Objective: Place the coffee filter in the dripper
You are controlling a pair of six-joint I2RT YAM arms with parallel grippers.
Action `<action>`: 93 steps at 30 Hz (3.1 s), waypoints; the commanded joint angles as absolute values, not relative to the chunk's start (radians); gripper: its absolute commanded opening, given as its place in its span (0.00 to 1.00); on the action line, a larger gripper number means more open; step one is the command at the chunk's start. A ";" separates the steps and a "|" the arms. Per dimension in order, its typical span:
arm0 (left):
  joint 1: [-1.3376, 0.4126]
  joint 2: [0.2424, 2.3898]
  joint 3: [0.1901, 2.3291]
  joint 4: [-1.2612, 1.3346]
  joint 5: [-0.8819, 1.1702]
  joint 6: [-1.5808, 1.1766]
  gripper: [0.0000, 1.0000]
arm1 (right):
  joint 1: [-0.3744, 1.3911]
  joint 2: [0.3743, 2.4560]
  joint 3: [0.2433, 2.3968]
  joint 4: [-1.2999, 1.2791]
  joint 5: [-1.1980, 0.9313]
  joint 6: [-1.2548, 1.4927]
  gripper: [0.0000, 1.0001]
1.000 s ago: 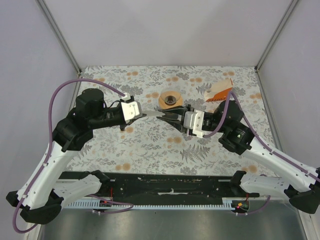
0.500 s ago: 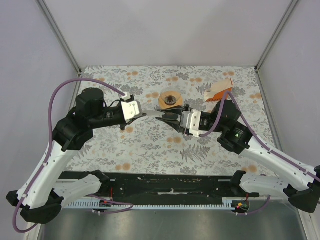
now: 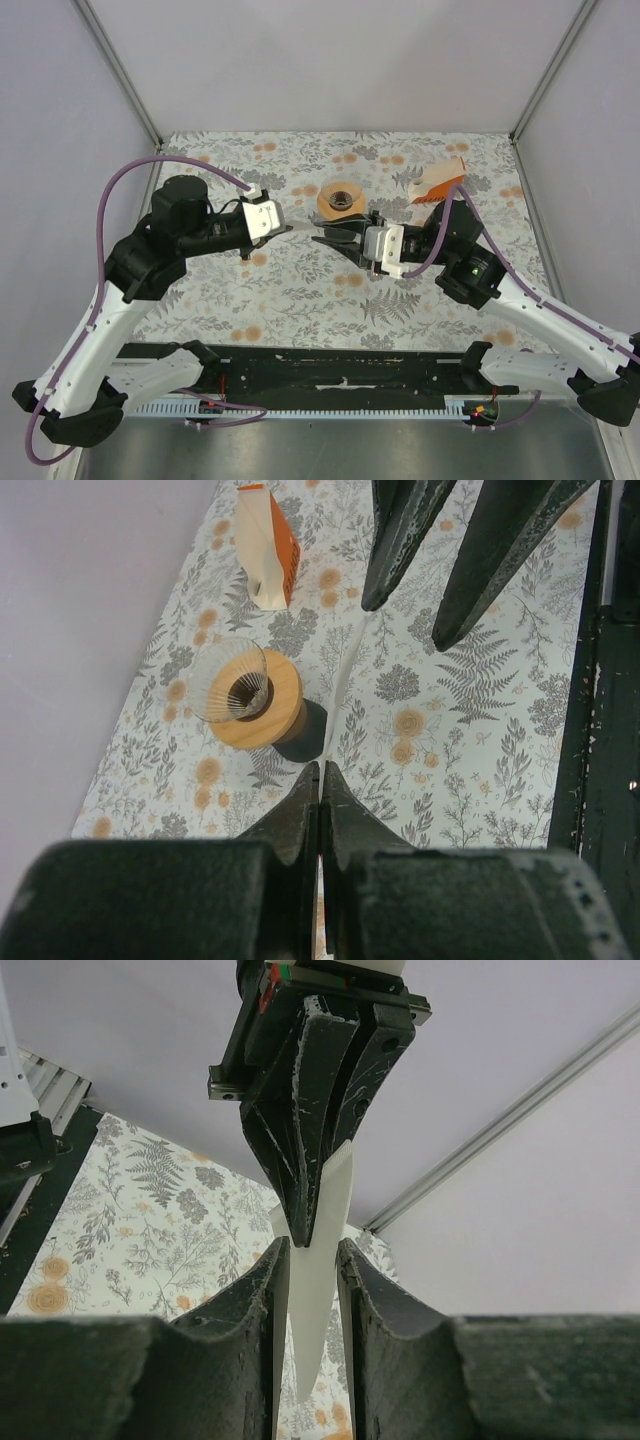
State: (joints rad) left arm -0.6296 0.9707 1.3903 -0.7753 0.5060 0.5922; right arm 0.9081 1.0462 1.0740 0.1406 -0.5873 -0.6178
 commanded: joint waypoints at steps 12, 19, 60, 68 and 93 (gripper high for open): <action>-0.634 0.974 1.428 -0.776 0.495 0.620 0.02 | 0.917 1.065 1.115 0.123 -0.610 -0.635 0.25; -0.634 0.973 1.431 -0.779 0.495 0.621 0.02 | 0.925 1.063 1.117 0.115 -0.603 -0.650 0.24; -0.641 0.974 1.434 -0.802 0.505 0.658 0.02 | 0.928 1.193 1.270 0.002 -0.551 -0.634 0.56; -0.641 0.974 1.440 -0.808 0.502 0.679 0.02 | 0.928 1.201 1.307 -0.093 -0.597 -0.672 0.61; -0.695 0.842 1.287 -0.706 0.207 1.351 0.02 | 0.900 1.273 1.442 -0.152 -0.591 -0.615 0.74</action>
State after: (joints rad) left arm -0.6880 0.9012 1.3594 -0.8333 0.3069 1.1515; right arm 0.9157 1.2911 1.3907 -0.1669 -0.5888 -0.6758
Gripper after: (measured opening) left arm 0.026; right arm 0.733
